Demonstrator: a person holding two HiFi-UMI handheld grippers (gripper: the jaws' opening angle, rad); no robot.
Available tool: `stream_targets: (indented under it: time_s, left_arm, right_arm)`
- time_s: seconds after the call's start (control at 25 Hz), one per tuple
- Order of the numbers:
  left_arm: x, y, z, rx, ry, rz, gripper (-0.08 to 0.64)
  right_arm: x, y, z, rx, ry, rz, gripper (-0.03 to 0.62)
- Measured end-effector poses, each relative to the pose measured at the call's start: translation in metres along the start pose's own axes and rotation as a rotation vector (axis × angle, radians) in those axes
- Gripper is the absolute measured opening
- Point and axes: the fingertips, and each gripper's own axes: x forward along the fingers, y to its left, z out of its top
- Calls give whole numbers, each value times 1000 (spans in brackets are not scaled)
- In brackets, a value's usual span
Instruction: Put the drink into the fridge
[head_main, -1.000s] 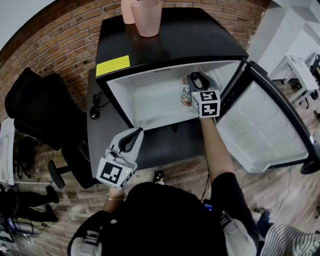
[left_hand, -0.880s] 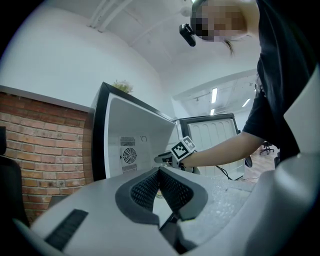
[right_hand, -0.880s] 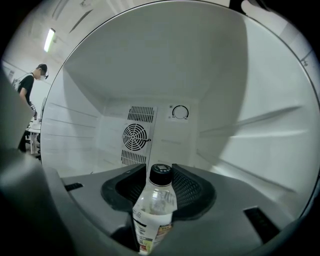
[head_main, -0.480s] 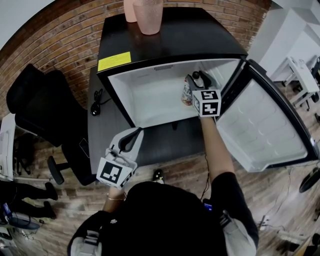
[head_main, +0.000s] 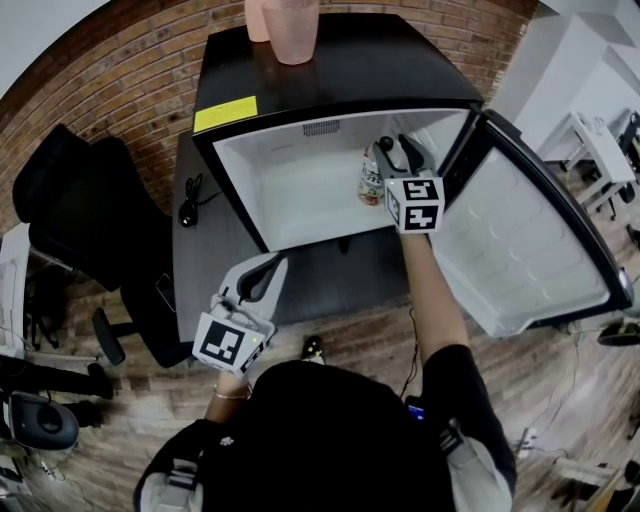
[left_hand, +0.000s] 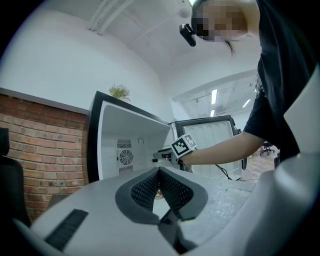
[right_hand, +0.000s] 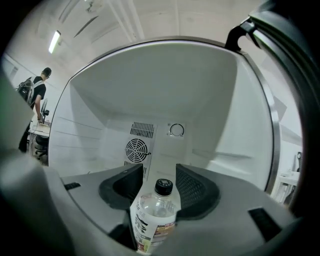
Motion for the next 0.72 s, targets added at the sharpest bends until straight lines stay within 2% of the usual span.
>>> stream_targets:
  time_s: [0.28,0.6,0.72]
  left_arm:
    - [-4,-15,-1,-13,27,-8,-3]
    - [-6,-25,9,7,-27,-12,-3]
    - [-9,-30,6,-11,7,-10,-3]
  right_arm:
    - [-28,6,11,7,-36,12,186]
    - [-70,28,18,56,-83,66,118]
    - [-89,36,21,75,-112,91,68]
